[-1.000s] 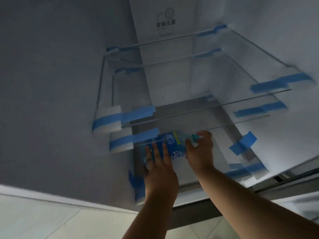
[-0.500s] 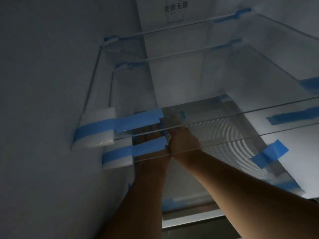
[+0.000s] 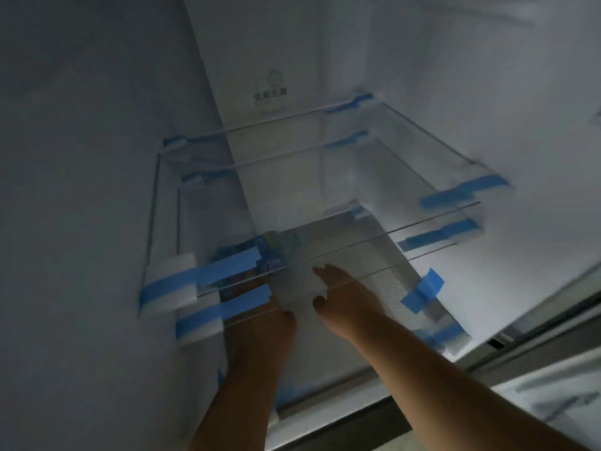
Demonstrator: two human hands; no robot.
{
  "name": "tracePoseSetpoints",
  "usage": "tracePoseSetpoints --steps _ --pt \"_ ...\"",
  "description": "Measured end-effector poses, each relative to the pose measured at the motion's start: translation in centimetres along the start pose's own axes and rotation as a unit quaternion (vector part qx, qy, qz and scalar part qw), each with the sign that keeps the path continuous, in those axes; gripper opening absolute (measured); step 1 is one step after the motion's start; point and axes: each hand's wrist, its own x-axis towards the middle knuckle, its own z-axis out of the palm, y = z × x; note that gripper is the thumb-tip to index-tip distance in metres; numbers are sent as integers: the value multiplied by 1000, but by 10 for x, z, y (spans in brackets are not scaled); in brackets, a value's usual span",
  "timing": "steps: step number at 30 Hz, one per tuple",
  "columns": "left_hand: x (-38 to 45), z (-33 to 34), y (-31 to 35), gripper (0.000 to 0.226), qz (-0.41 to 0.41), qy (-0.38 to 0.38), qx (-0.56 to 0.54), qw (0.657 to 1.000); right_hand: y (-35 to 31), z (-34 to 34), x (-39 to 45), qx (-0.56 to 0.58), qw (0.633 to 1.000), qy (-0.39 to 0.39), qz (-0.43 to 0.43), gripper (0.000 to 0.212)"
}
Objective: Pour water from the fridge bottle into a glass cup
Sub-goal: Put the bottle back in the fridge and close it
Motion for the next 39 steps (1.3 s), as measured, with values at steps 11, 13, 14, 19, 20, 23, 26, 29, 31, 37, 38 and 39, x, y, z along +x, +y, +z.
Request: tracePoseSetpoints --steps 11,13,14,19,20,23,26,29,31,37,38,39 --pt "-131 -65 106 42 402 -233 -117 878 49 -64 -236 58 949 228 208 20" --pt "-159 -81 125 39 472 -241 -133 838 37 -76 -281 57 932 279 224 24" --pt "-172 -90 134 36 501 -236 -147 820 33 -79 -304 56 924 301 229 27" --pt "-246 -134 177 33 618 -152 -225 738 20 -86 -413 64 878 399 256 38" --pt "-260 -139 187 40 641 -140 -219 722 19 -88 -433 71 867 422 258 38" --pt "-303 -142 215 63 704 -140 -131 684 22 -91 -488 50 840 461 281 44" --pt "-346 -136 235 76 727 -134 -56 672 30 -96 -533 25 818 483 312 46" --pt "-373 -124 239 85 701 -136 -6 700 38 -104 -570 3 804 498 326 43" --pt "-381 -117 239 87 686 -116 -9 718 46 -108 -591 -4 796 507 332 43" --pt "-392 -113 243 74 654 -136 -62 742 70 -112 -639 20 778 528 340 55" --pt "-395 -114 242 71 642 -140 -72 750 73 -113 -646 30 777 534 332 59" --pt "-397 -115 239 68 629 -143 -83 760 76 -114 -652 42 777 539 322 63"
